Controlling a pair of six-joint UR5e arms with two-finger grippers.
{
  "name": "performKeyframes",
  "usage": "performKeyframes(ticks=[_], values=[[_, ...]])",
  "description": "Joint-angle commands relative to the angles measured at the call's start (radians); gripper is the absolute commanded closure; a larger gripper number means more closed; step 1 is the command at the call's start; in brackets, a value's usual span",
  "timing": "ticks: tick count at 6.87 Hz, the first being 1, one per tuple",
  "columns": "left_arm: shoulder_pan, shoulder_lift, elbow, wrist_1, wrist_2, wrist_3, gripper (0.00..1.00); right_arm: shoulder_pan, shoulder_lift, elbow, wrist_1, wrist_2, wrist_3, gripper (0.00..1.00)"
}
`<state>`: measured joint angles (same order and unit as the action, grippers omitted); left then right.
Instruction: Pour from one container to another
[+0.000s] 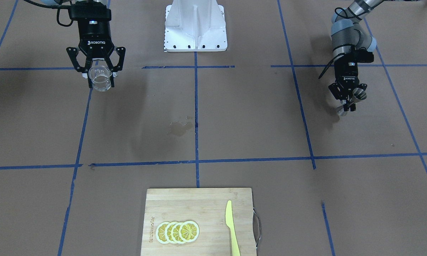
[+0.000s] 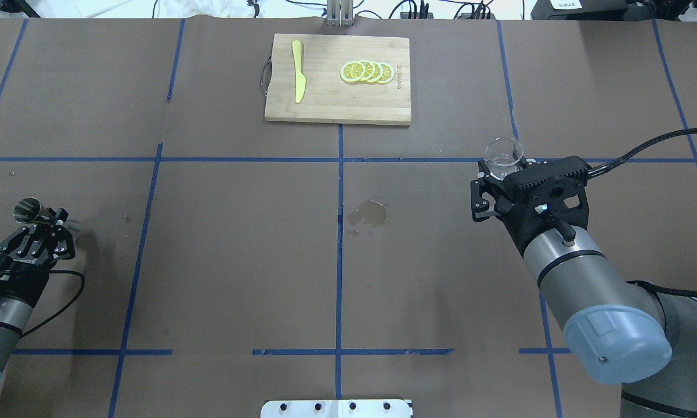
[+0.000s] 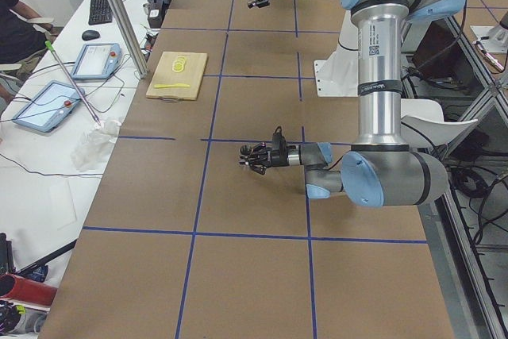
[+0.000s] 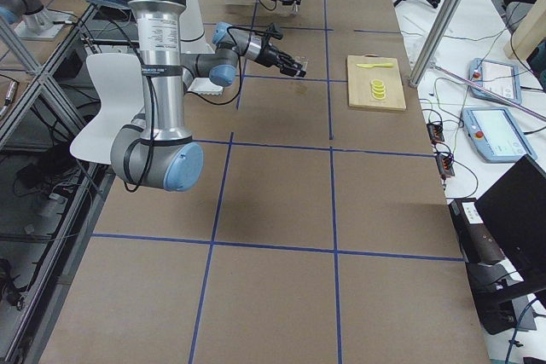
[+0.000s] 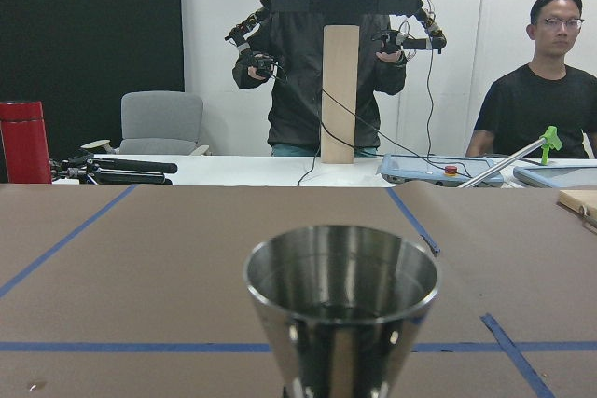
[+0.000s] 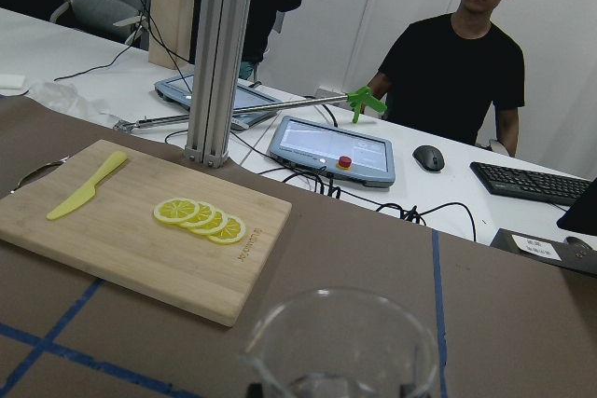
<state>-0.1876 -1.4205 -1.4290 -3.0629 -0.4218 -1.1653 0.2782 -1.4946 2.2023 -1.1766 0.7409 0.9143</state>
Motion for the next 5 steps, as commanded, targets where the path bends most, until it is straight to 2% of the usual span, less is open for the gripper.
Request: performKeyframes(ticks=[1, 5], values=[[0.017, 0.000, 0.001, 0.001, -0.021, 0.000, 1.00, -0.001, 0.001, 0.001, 0.000, 0.000, 0.000, 1.00], [0.030, 0.000, 0.004, 0.001, -0.041, 0.000, 1.00, -0.001, 0.002, 0.004, 0.000, 0.000, 0.000, 1.00]])
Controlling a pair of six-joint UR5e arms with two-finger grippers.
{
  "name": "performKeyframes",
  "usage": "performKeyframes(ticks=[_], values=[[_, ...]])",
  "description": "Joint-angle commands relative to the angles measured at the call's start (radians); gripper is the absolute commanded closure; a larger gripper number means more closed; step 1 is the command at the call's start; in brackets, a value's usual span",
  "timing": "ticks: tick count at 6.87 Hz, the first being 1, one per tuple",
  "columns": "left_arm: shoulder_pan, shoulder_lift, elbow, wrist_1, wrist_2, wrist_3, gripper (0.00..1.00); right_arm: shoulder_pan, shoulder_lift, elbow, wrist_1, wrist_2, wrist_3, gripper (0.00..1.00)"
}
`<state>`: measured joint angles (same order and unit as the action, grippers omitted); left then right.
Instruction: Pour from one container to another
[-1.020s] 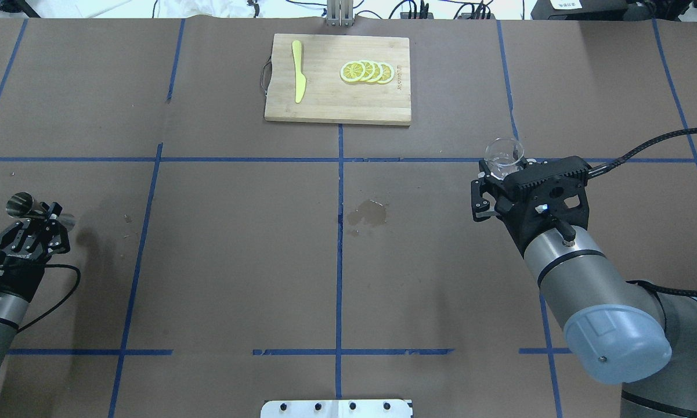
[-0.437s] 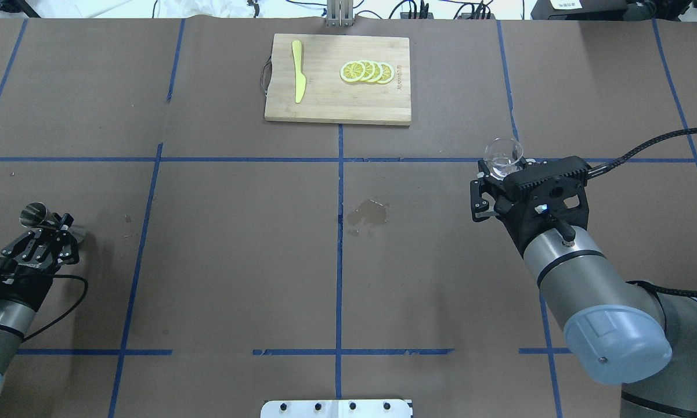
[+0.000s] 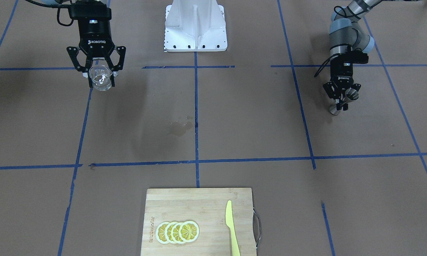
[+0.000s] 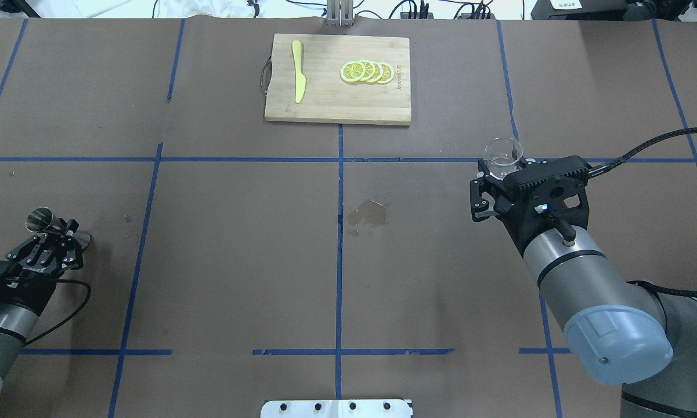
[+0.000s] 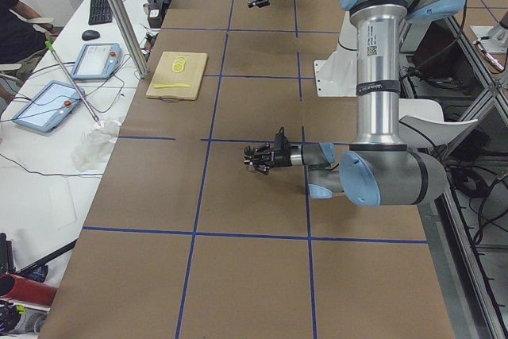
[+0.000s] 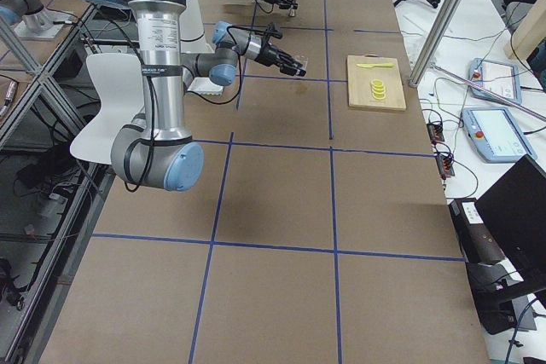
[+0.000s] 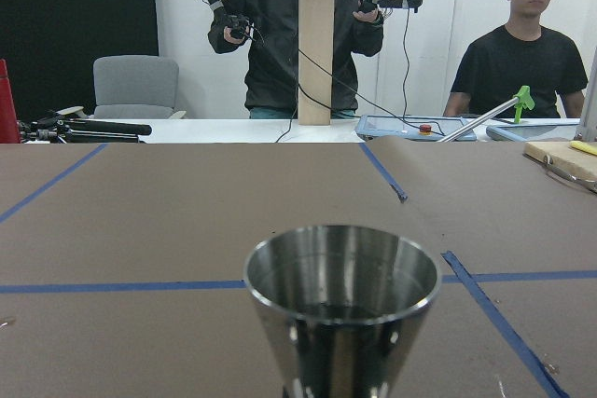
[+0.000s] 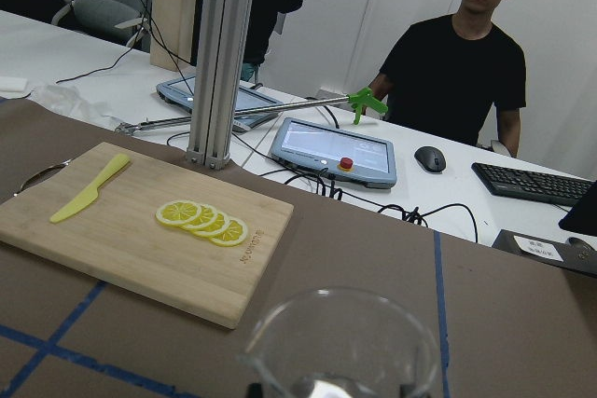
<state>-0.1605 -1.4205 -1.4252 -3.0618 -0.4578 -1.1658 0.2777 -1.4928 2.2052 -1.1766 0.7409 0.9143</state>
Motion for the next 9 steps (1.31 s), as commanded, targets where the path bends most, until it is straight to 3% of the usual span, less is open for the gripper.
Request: performKeyframes(ticks=[1, 2, 3, 9], values=[[0.003, 0.000, 0.000, 0.000, -0.007, 0.000, 1.00, 0.000, 0.002, 0.001, 0.000, 0.000, 0.000, 1.00], [0.004, 0.000, 0.000, 0.000, -0.012, 0.000, 0.79, 0.000, 0.002, 0.001, 0.000, 0.000, 0.000, 1.00], [0.004, 0.000, 0.000, 0.000, -0.012, 0.000, 0.01, 0.000, 0.003, 0.001, 0.000, 0.000, 0.000, 1.00], [0.068, 0.002, -0.003, -0.014, -0.009, -0.002, 0.00, 0.000, 0.005, 0.005, 0.000, 0.000, 0.002, 1.00]])
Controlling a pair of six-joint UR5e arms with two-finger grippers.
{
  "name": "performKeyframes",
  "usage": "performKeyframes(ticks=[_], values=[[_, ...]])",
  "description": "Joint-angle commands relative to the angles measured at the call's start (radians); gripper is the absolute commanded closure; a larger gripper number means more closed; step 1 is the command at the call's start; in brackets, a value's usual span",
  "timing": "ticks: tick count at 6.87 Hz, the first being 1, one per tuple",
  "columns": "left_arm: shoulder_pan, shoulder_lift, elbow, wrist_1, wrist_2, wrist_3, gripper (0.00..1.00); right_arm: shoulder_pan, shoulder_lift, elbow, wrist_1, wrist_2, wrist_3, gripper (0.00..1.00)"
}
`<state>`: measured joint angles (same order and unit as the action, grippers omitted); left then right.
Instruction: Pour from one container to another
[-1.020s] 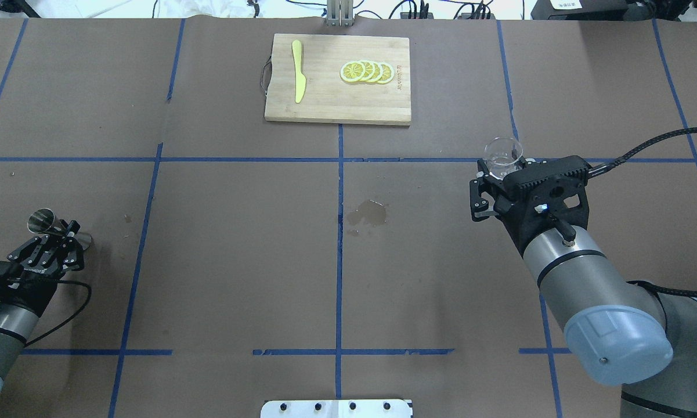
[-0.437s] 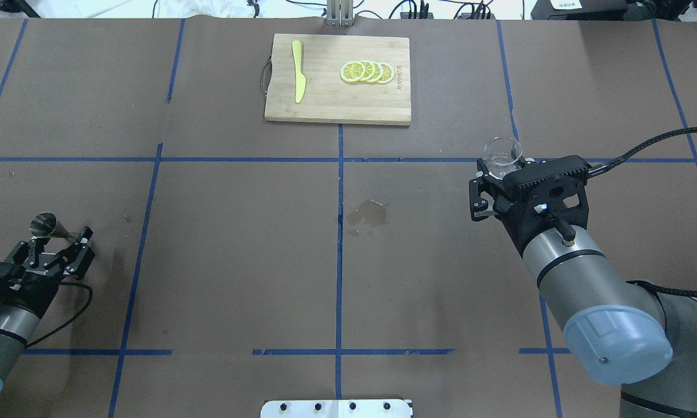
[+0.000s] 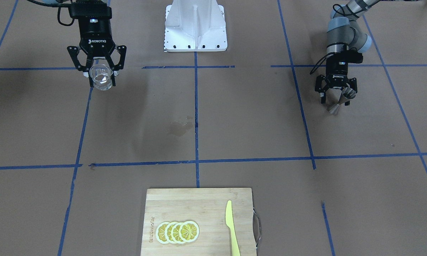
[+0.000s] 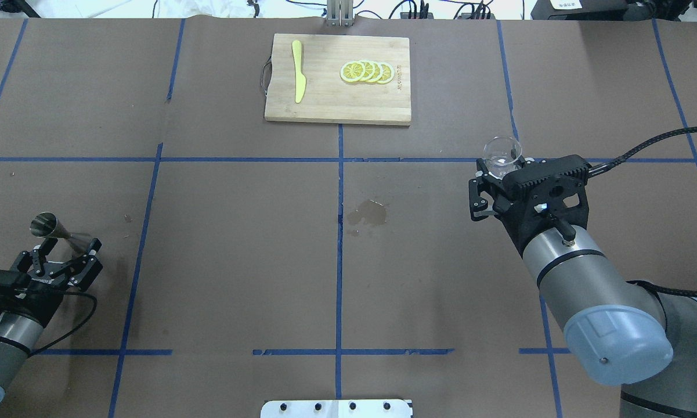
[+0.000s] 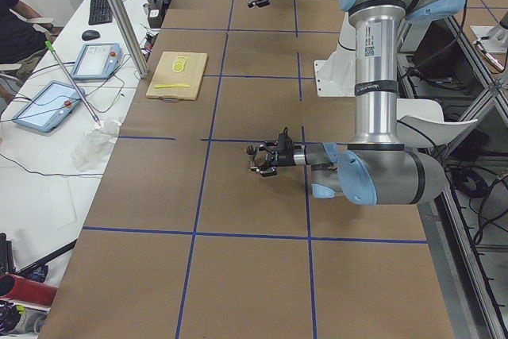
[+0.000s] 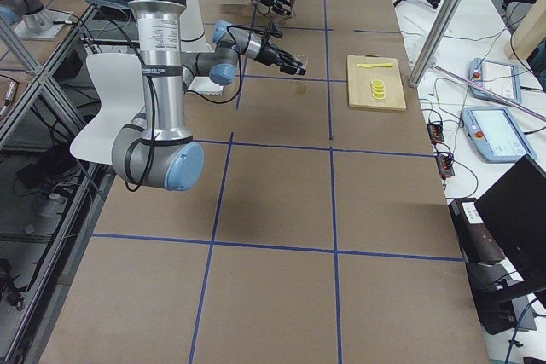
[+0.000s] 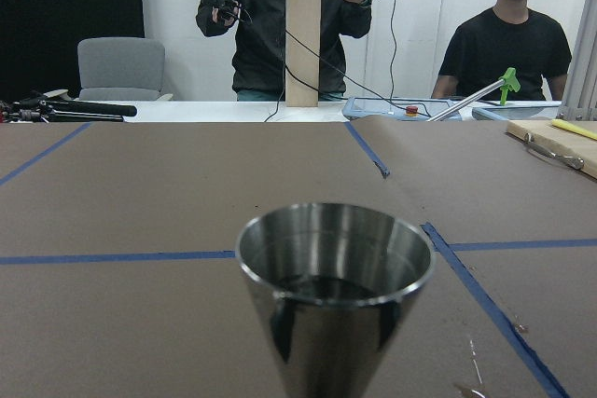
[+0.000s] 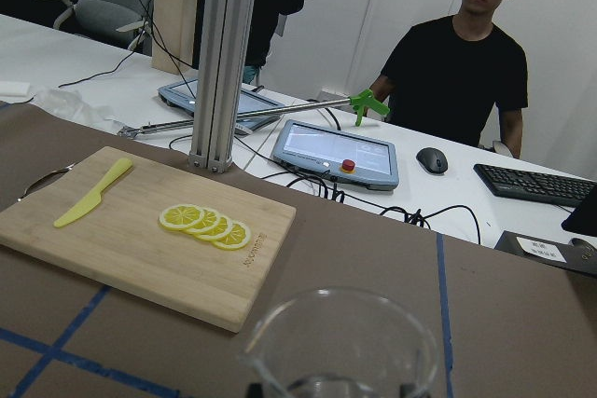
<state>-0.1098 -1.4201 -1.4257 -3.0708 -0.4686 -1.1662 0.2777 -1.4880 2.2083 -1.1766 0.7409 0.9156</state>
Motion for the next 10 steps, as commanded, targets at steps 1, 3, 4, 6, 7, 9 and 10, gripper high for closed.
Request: performKeyframes(ticks=[1, 3, 4, 6, 7, 9, 10], values=[[0.022, 0.001, -0.004, -0.008, 0.004, -0.003, 0.00, 0.000, 0.000, 0.002, 0.000, 0.000, 0.000, 1.00], [0.033, 0.045, -0.004, -0.063, 0.022, -0.004, 0.00, 0.000, 0.002, 0.008, 0.000, -0.002, 0.000, 1.00], [0.047, 0.059, -0.004, -0.069, 0.024, -0.004, 0.00, 0.000, 0.002, 0.008, 0.000, -0.002, 0.000, 1.00], [0.117, 0.076, -0.002, -0.128, 0.053, -0.006, 0.00, 0.000, 0.002, 0.007, 0.000, -0.002, -0.001, 1.00], [0.157, 0.099, -0.002, -0.164, 0.080, -0.004, 0.00, -0.002, 0.002, 0.008, 0.000, -0.002, 0.000, 1.00], [0.167, 0.166, -0.002, -0.225, 0.091, -0.006, 0.00, 0.000, 0.003, 0.008, 0.000, -0.002, 0.000, 1.00], [0.167, 0.225, -0.001, -0.289, 0.091, -0.006, 0.00, -0.002, 0.003, 0.008, -0.002, -0.002, 0.000, 1.00]])
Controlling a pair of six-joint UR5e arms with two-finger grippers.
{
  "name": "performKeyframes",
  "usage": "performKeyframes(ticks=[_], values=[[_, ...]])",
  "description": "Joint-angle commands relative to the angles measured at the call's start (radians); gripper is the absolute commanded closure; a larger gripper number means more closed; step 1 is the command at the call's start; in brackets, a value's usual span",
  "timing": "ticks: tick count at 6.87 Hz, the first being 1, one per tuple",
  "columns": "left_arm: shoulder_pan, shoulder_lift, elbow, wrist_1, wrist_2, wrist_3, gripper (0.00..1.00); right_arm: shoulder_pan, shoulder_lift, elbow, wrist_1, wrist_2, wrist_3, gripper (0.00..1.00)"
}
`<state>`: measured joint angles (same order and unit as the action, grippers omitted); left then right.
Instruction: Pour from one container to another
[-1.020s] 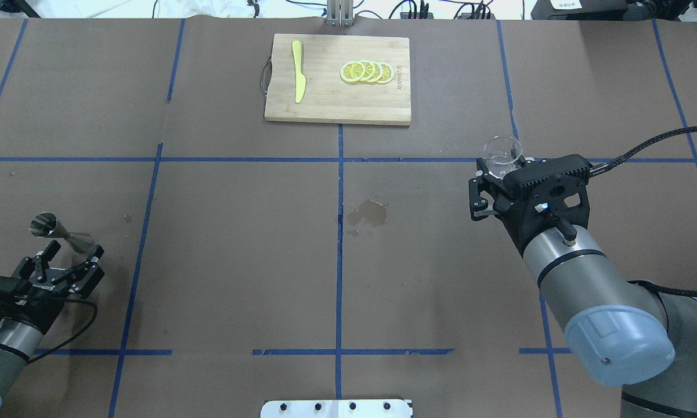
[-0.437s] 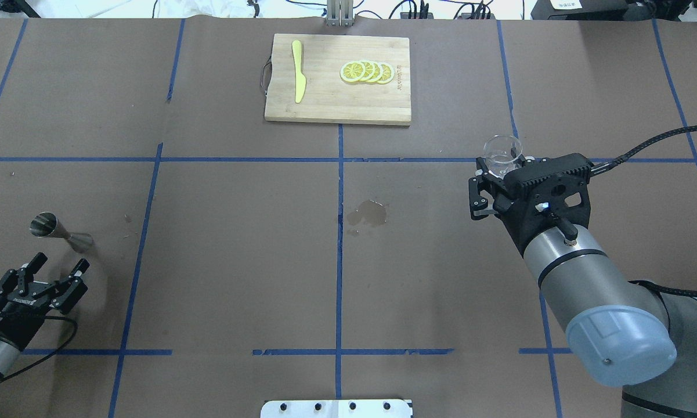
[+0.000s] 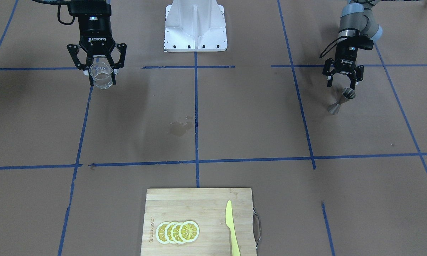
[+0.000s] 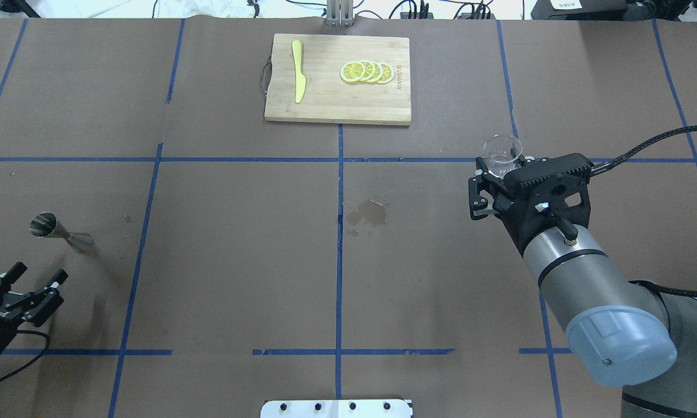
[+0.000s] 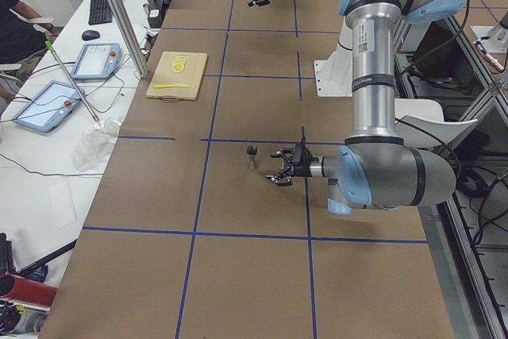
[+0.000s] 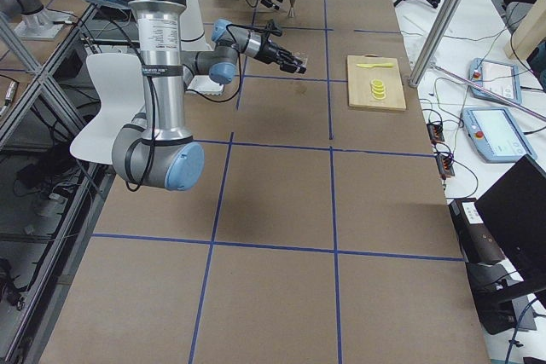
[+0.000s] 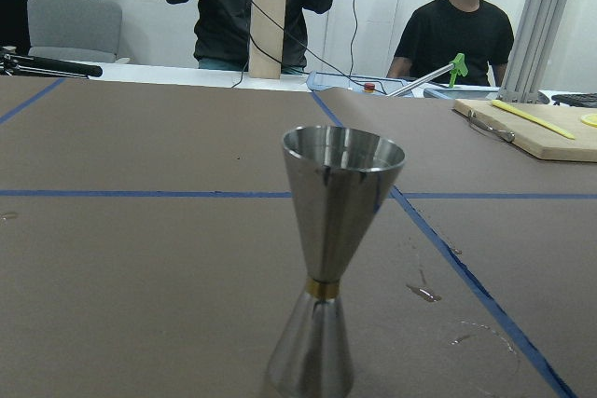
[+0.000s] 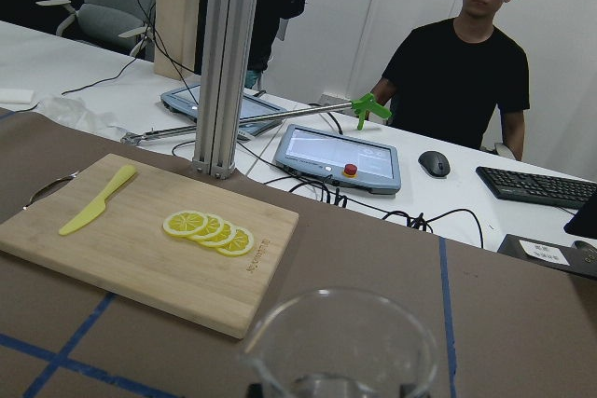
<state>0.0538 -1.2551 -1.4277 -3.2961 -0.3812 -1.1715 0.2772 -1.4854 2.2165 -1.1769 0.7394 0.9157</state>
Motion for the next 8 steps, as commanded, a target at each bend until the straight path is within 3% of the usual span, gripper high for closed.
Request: performKeyframes(ticks=[1, 4, 6, 8], values=[[0.003, 0.104, 0.006, -0.098, 0.005, 0.000, 0.00, -0.001, 0.002, 0.000, -0.001, 0.000, 0.000, 1.00], [-0.011, 0.213, 0.072, -0.128, -0.063, -0.207, 0.00, 0.000, 0.001, -0.001, -0.001, 0.003, 0.000, 1.00], [-0.104, 0.243, 0.081, -0.126, -0.175, -0.221, 0.00, 0.000, 0.002, -0.001, -0.001, 0.003, 0.000, 1.00], [-0.219, 0.235, 0.075, -0.125, -0.351, -0.144, 0.00, 0.000, 0.002, 0.000, -0.001, 0.005, -0.001, 1.00]])
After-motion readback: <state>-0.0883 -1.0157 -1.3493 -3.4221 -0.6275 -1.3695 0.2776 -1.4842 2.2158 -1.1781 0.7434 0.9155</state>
